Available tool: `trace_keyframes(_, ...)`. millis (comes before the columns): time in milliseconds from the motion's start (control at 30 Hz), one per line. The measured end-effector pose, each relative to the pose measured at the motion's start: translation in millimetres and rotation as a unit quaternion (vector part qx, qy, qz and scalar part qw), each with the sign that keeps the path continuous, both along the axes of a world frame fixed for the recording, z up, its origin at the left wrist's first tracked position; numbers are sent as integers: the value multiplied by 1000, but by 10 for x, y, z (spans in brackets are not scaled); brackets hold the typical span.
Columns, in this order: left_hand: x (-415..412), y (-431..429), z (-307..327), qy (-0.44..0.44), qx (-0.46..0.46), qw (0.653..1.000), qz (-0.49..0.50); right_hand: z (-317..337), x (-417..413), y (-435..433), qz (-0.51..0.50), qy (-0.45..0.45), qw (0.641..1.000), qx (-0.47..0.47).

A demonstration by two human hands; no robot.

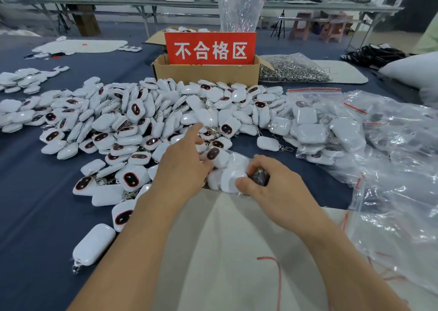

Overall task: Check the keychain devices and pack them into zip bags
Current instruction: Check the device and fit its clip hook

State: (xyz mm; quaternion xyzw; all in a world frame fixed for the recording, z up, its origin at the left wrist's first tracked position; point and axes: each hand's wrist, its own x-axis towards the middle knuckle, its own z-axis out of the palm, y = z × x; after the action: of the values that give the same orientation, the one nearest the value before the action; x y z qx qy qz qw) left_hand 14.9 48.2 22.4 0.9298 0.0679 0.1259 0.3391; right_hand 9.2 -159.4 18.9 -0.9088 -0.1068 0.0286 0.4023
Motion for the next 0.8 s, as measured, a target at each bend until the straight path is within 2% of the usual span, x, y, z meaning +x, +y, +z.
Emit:
trace_keyframes(167,1,16,28,-1,-58,998,39,17,-21,-4,12,-15,1000,-2)
trace_keyframes(300,-6,119,88,28,-122,991,55,-1,21,9,-56,-54,996,38)
trace_keyframes(400,-42,130,130,-50,-166,978,118,-19,161,46,-94,-91,988,80)
trace_keyframes(533,-65,155,179,-134,-161,959,191,-44,478,65,-100,-112,989,10)
trace_keyframes(667,-84,147,209,-123,-168,958,199,-135,564,52,-71,-120,984,-107)
trace_keyframes(733,-80,126,220,-113,-161,959,202,-141,553,13,-78,-142,979,-122)
trace_keyframes(800,-80,104,225,-106,-153,961,205,-130,485,-36,-92,-159,978,-93)
